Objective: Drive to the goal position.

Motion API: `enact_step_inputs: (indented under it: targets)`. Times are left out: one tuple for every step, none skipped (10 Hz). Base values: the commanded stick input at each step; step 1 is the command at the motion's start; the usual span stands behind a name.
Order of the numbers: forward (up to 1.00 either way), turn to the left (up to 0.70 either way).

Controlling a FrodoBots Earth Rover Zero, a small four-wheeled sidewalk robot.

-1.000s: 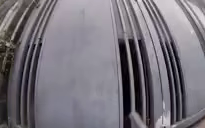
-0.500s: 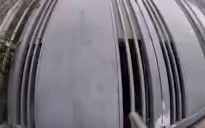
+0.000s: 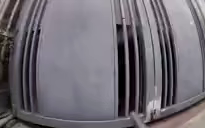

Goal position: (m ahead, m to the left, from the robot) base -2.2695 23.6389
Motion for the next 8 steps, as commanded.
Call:
enact_step_inputs:
  targets:
    - [-0.7, 0.17]
    - [-0.7, 0.16]
    - [-0.7, 0.14]
    - [-0.7, 0.13]
    - [-0.7, 0.11]
    - [-0.7, 0.1]
    - [-0.7, 0.07]
    - [-0.7, 0.0]
